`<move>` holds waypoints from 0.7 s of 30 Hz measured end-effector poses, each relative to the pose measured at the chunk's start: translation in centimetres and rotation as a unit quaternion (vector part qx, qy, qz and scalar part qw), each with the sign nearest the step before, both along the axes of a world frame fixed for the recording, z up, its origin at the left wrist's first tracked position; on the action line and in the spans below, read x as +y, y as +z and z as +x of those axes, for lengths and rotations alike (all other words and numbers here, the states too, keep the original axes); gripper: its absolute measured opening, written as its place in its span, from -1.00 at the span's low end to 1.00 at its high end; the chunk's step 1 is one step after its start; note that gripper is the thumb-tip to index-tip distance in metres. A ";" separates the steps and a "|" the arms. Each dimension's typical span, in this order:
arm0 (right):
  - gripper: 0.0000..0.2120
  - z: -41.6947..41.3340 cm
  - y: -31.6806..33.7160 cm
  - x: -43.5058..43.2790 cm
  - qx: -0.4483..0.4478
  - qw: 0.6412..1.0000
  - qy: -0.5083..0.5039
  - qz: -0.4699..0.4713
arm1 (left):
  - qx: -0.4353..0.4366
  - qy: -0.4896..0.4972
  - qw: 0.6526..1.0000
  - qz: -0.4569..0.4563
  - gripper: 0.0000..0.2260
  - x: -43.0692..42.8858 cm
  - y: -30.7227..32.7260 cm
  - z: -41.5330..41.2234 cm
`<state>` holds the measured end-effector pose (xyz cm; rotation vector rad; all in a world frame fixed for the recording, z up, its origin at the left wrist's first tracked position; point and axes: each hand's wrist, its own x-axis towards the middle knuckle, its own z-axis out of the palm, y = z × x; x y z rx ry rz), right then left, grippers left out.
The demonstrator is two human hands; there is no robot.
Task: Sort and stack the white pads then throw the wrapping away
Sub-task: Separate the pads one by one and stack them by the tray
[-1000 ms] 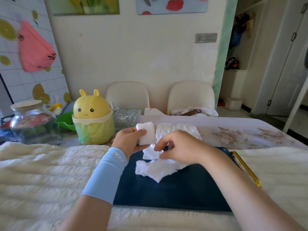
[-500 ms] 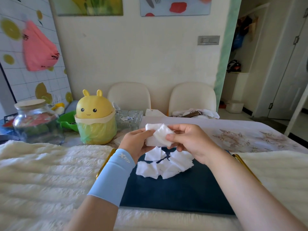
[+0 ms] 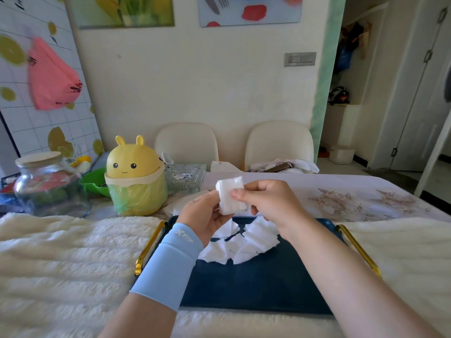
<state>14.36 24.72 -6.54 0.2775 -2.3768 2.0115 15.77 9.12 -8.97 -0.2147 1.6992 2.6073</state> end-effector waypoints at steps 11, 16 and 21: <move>-0.56 -0.8 -0.3 0.7 -0.032 0.999 -0.005 0.021 | 0.066 -0.049 0.995 -0.051 -0.63 0.5 0.5 0.9; -0.45 -1.8 -0.3 2.0 -0.046 0.998 0.043 -0.011 | 0.029 -0.012 0.997 -0.065 -0.78 0.7 0.6 0.4; -0.73 -3.2 1.2 3.7 -0.089 0.985 0.142 0.046 | 0.057 -0.005 0.980 -0.191 -0.82 1.9 1.6 -1.3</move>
